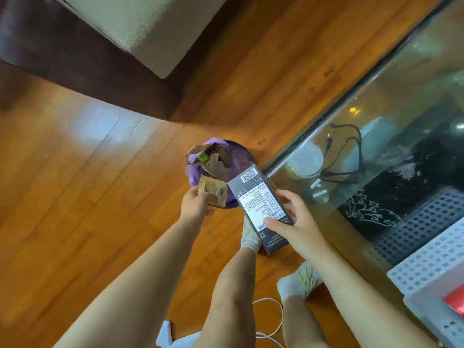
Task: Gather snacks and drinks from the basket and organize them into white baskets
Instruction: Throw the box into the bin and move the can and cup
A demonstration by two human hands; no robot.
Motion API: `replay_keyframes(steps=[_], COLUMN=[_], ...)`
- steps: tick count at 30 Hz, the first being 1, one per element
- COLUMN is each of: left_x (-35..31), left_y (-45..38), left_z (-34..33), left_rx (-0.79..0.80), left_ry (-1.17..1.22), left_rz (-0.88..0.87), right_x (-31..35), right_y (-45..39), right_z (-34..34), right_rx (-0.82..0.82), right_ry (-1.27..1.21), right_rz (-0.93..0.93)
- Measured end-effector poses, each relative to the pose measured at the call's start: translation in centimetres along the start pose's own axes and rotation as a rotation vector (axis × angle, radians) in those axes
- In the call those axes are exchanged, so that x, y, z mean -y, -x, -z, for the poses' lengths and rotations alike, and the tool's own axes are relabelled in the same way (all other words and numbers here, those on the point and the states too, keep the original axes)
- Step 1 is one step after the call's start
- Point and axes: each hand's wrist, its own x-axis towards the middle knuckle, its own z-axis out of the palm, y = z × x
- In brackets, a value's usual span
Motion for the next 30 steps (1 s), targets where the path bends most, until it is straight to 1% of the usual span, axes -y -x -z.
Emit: replay_keyframes(steps=[2, 4, 8, 13, 17, 21, 25, 30], left_x=[0.1, 0.0, -0.5, -0.9, -0.6, -1.3, -2.3, -3.0], left_y=[-1.0, -1.6, -2.4, -2.6, -1.5, 1.7, 6.1, 12.1], left_z=[0.2, 0.1, 0.2, 0.3, 0.8, 0.6, -1.3, -7.2], left_rx=[-0.032, -0.049, -0.016, 0.082, 0.116, 0.181, 0.250, 0.326], left_ry=[-0.021, -0.063, -0.081, -0.162, -0.227, -0.205, -0.221, -0.304], left_rz=[0.031, 0.040, 0.022, 0.013, 0.034, 0.011, -0.081, -0.245], right_x=[0.3, 0.8, 1.7, 2.2, 2.4, 2.4, 2.0, -0.4], right_y=[-1.5, -2.8, -5.3, -7.3, -5.4, -1.8, 2.2, 7.9], right_z=[-1.8, -3.2, -5.4, -5.9, -4.2, -1.3, 2.8, 8.7], right_rx=[0.023, -0.003, -0.064, 0.024, 0.060, 0.038, -0.071, -0.189], right_ry=[0.025, 0.065, 0.132, 0.196, 0.183, 0.087, -0.032, -0.175], right_rz=[-0.025, -0.051, -0.089, -0.157, -0.183, -0.157, -0.100, -0.030])
